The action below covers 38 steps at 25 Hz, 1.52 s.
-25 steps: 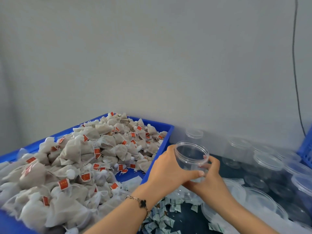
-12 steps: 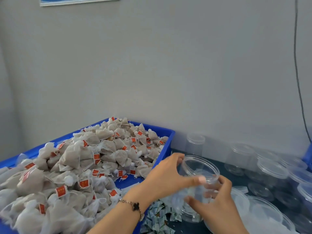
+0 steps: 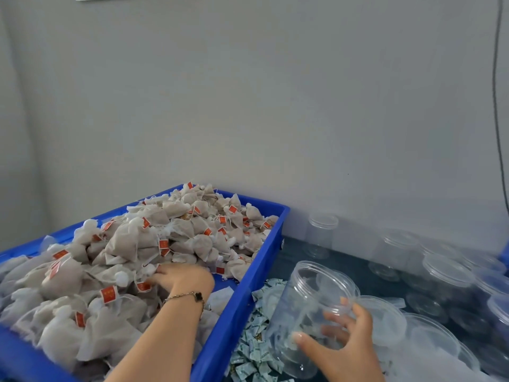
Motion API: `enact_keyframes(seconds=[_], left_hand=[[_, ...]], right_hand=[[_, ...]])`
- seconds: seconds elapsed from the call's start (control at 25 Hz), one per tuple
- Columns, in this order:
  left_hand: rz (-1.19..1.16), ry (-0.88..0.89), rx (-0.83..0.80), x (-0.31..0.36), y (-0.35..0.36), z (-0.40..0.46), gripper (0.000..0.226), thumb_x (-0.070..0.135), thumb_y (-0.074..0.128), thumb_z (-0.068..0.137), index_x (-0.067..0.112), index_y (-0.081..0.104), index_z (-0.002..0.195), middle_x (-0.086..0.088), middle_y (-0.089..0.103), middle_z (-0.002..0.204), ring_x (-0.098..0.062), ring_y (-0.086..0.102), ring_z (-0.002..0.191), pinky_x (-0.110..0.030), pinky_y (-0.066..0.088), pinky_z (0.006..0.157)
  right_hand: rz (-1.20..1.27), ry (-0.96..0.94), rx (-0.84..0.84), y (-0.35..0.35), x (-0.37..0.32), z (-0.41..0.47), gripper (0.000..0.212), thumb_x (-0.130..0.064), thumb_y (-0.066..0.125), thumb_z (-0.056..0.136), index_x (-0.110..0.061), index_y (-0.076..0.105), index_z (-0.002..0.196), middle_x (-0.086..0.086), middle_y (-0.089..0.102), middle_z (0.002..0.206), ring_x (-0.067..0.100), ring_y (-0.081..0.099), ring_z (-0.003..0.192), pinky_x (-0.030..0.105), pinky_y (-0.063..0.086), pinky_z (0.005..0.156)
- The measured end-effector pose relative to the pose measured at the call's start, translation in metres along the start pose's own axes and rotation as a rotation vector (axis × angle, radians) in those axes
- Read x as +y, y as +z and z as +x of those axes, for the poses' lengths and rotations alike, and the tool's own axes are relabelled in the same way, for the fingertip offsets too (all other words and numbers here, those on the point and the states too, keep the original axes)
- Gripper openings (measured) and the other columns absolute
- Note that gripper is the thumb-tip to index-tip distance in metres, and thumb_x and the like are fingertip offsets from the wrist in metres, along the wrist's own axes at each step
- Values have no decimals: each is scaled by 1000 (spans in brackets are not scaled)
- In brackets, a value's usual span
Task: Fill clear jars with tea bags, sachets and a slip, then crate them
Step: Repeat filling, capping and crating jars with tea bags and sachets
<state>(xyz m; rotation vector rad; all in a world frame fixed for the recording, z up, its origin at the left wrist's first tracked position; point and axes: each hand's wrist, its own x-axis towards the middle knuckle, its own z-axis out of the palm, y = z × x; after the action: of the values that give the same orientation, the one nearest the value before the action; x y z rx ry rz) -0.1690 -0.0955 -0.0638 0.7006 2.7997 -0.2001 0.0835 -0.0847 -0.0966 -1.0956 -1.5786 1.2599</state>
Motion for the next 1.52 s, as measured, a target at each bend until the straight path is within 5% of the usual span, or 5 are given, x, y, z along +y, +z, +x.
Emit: enact_keyframes(seconds=[0.36,0.6,0.84,1.04,1.52], left_hand=[[-174,18,275,-7,6,4,23,22,51,94,20,60,115,-1,60,120,-20,55,114,-32,41,89],[-988,305,501,-12,-41,-17,13,8,64,89,20,70,90,2,67,85,-12,62,63,-22,47,52],[-1913,868,-422,4,-60,-70,17,3,62,71,13,75,74,-2,71,71,-11,68,64,-23,57,57],[-1765,1006,-801,23,-40,-93,14,3,63,68,13,74,68,-5,67,70,-15,64,62,-23,54,52],[-1009,1216,-270,35,-22,-106,17,22,72,85,31,70,99,16,72,99,-4,69,88,-17,55,69]], right_hand=[[398,195,-251,-1,4,2,64,-17,84,68,4,54,120,25,63,63,24,64,54,33,44,60],[448,302,-131,-7,19,23,35,3,37,97,21,38,127,32,60,75,49,45,115,42,38,88],[216,86,-232,-3,42,-2,79,-31,87,61,-29,45,127,-10,63,98,1,60,93,15,47,87],[87,-18,-193,4,49,-7,94,-32,94,40,-48,36,112,-26,50,118,-24,49,98,2,43,73],[89,-170,-128,2,40,-14,94,-41,89,34,-51,43,116,-43,54,109,-17,53,102,8,47,77]])
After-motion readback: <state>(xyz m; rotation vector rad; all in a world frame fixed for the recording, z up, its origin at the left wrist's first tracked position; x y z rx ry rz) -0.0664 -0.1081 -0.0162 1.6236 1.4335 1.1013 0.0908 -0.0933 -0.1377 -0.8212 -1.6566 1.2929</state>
